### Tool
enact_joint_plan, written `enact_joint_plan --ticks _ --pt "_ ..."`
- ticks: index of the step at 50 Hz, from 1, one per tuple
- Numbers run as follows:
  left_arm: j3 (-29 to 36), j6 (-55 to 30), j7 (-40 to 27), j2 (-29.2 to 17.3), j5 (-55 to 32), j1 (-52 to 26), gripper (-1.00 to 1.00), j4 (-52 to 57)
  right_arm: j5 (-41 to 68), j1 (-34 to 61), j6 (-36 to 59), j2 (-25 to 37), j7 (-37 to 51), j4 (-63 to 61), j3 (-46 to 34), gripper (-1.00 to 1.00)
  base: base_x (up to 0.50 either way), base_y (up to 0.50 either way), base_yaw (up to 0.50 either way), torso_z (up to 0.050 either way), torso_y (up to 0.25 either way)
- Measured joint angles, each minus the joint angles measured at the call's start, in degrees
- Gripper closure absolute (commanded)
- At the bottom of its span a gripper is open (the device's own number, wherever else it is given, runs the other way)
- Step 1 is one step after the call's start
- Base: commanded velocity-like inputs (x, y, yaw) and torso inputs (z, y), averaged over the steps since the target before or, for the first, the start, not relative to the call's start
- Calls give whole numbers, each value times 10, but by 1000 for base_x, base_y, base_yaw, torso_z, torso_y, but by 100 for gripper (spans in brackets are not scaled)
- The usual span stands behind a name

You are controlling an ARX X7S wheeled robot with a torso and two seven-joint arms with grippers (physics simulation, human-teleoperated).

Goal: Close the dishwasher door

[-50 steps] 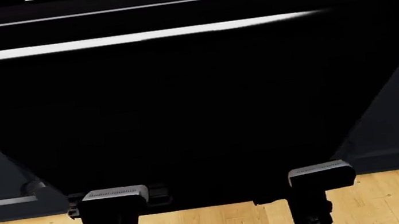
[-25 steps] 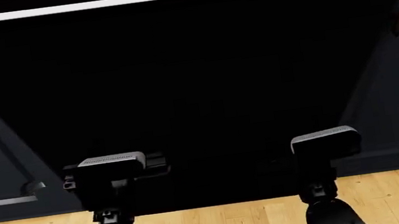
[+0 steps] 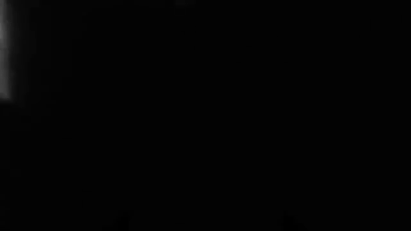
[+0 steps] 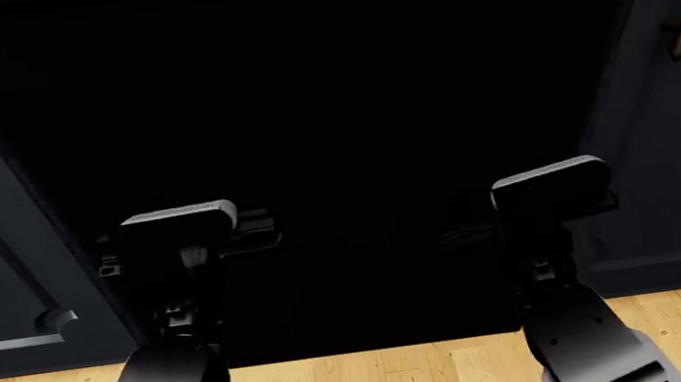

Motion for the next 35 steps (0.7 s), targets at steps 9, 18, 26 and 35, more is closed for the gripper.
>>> enact_joint_plan --ticks 9,18,26,35 --pt "-1 -26 -10 -1 -11 -30 -100 7 0 42 35 2 -9 2 -2 -100 0 0 0 0 0" --pt "2 -44 -19 -1 -19 -53 -100 13 4 71 57 7 -14 3 3 -100 0 0 0 0 0" --pt "6 -51 -26 -2 -23 -66 -100 14 6 86 70 12 -16 4 6 -100 0 0 0 0 0" --pt "9 -54 -31 -5 -28 -75 -100 12 8 94 75 14 -17 6 7 -100 0 0 0 0 0"
